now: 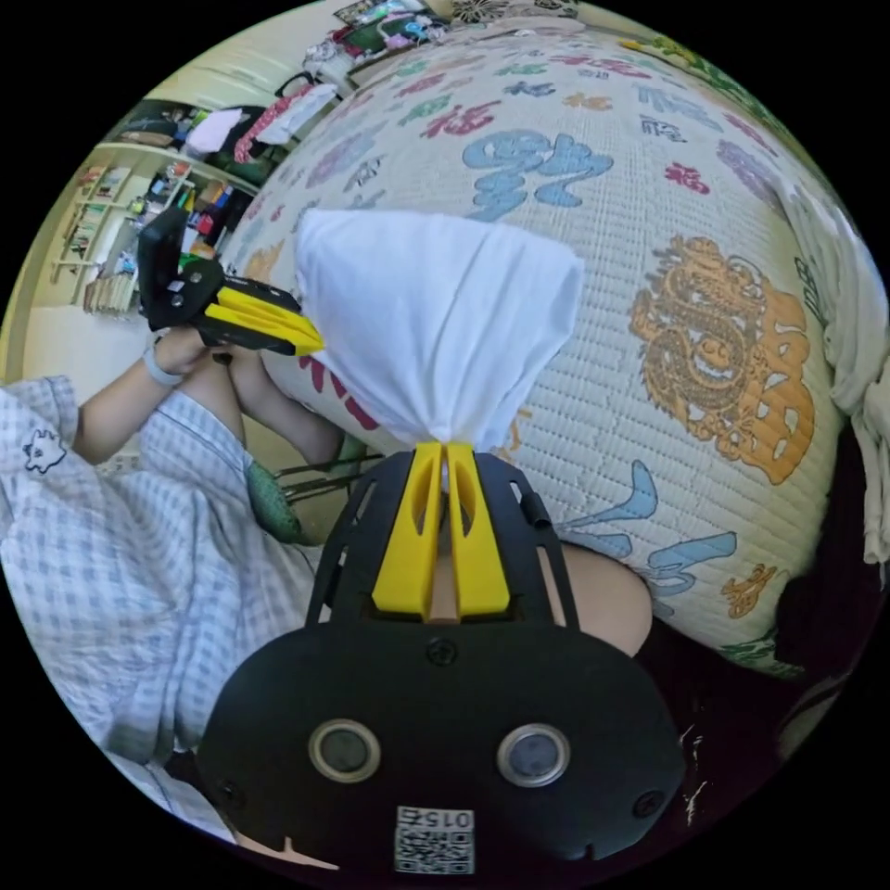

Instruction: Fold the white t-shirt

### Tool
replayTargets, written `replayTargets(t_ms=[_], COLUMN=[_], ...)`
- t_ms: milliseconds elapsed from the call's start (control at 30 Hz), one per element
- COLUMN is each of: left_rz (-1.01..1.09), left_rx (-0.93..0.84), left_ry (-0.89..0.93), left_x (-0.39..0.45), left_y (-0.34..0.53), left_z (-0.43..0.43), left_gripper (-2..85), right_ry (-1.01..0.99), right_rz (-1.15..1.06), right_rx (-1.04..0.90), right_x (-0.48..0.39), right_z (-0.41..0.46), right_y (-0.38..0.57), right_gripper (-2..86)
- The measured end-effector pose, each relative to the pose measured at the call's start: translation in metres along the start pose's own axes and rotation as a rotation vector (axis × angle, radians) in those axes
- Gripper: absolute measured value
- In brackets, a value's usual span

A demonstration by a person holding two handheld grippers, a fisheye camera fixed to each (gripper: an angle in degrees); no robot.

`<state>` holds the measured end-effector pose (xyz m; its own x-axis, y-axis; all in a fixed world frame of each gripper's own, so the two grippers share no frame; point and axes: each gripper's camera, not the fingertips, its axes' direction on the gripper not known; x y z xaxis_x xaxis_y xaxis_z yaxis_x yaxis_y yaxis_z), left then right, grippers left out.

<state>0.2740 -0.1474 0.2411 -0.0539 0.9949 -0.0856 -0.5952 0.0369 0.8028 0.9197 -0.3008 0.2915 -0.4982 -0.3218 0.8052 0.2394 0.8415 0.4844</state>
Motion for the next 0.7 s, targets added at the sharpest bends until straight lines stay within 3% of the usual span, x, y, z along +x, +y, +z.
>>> replayTargets(t_ms=[133, 367, 467, 600, 700], left_rz=[-0.029, -0.107, -0.040, 0.001, -0.084], left_rx=[0.006, 0.296, 0.199, 0.026, 0.066], left_ry=[0.034, 0.098, 0.152, -0.009, 0.037], left_x=[0.011, 0.030, 0.045, 0.068, 0.065], left_y=[0.000, -0.006, -0.030, -0.027, -0.011], left_z=[-0.002, -0.032, -0.002, 0.046, 0.053], left_gripper=[0.0, 1.9, 1.3, -0.5, -0.7], right_ry=[0.029, -0.046, -0.114, -0.008, -0.075], right_rz=[0.002, 0.159, 0.209, 0.288, 0.343], right_rx=[0.020, 0.260, 0.270, 0.210, 0.252], right_x=[-0.004, 0.027, 0.046, 0.065, 0.086], right_z=[-0.013, -0.057, -0.045, -0.027, -0.028], right_y=[0.008, 0.007, -0.018, -0.024, -0.003], right_gripper=[4.3, 9.9, 9.2, -0.3, -0.6])
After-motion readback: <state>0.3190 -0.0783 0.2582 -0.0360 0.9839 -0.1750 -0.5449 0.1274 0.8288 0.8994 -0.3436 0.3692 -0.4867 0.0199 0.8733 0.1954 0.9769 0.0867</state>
